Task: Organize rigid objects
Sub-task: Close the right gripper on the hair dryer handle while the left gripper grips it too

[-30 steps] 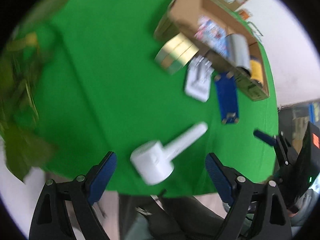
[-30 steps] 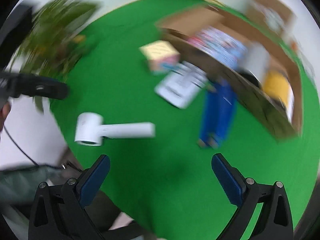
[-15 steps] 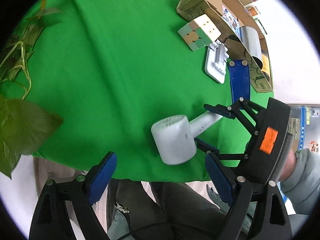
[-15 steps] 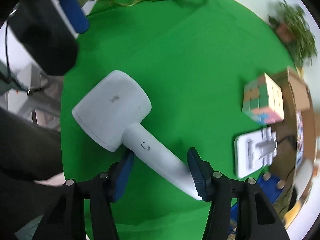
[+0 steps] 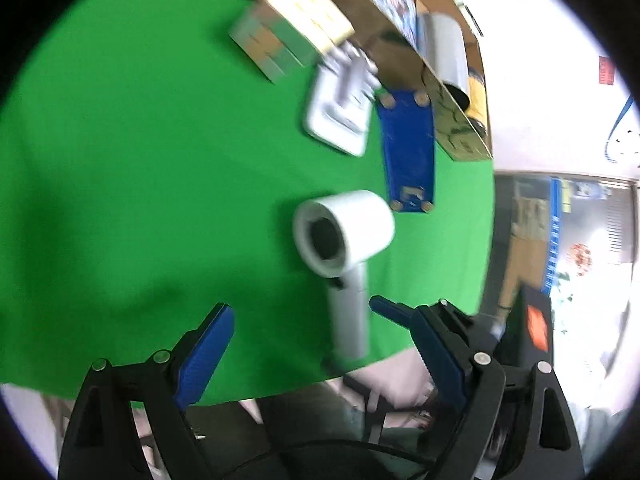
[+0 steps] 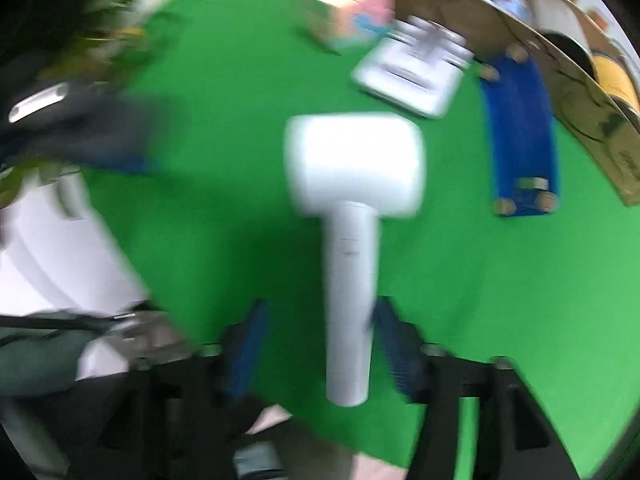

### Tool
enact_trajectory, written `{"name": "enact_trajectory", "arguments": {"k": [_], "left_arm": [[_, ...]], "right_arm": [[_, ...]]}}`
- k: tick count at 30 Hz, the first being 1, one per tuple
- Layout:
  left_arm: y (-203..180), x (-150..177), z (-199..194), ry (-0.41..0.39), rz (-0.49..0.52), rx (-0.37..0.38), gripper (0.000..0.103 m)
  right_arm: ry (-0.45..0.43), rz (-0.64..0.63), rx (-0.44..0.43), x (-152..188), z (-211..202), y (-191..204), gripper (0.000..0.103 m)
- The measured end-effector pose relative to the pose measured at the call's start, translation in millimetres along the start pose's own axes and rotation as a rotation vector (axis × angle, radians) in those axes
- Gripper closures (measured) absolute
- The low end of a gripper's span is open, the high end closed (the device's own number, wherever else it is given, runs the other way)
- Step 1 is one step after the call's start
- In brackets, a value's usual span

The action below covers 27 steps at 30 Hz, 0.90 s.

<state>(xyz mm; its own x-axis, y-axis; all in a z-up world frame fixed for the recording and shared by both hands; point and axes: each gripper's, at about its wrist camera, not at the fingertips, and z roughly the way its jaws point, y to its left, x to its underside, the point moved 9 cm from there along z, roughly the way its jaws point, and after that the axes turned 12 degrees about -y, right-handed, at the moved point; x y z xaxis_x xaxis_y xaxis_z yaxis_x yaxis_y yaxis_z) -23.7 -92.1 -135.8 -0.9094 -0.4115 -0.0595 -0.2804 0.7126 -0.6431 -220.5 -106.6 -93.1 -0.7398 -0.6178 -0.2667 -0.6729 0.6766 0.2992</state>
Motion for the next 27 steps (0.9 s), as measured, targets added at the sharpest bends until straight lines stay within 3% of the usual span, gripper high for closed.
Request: {"name": "enact_trajectory", "arguments": {"k": [2, 5, 8, 10, 13, 15, 17, 20, 27], "left_arm": [[-10, 0, 16, 0.031, 0.004, 0.027, 0.014], [-22, 4, 36, 0.068, 0.018, 0.048, 0.014], [-27, 12, 55, 0.106, 0.049, 0.028, 0.014], [-31, 17, 65, 0.126, 0.063, 0.032, 0.021], [-30, 24, 76, 0.149, 0.063, 0.019, 0.031], [-22, 31, 86, 0.180, 0.062, -0.031, 0.055], [-18, 35, 89, 0.190, 0.050, -0.050, 0.067], [-16, 32, 88, 0.184, 0.084, -0.107, 0.074], [-42, 2, 60, 0.070, 0.134, -0.145, 0.074]], "right_arm": [[-0.071, -0.008, 0.023, -6, -12, -3, 0.026], [-0.073, 0.093, 0.049, 1, -11, -25, 0.026], [-0.056, 0.110, 0.066, 12, -6, -28, 0.044], [-0.077, 0.130, 0.078, 12, -5, -27, 0.050], [-0.093, 0.169, 0.100, 17, -6, -29, 0.068], [-0.094, 0.190, 0.097, 23, -5, -28, 0.079], [-0.080, 0.208, 0.092, 26, -2, -28, 0.079], [-0.064, 0.254, 0.056, 16, -2, -30, 0.079], [-0.077, 0.323, -0.016, -28, -21, -57, 0.079]]}}
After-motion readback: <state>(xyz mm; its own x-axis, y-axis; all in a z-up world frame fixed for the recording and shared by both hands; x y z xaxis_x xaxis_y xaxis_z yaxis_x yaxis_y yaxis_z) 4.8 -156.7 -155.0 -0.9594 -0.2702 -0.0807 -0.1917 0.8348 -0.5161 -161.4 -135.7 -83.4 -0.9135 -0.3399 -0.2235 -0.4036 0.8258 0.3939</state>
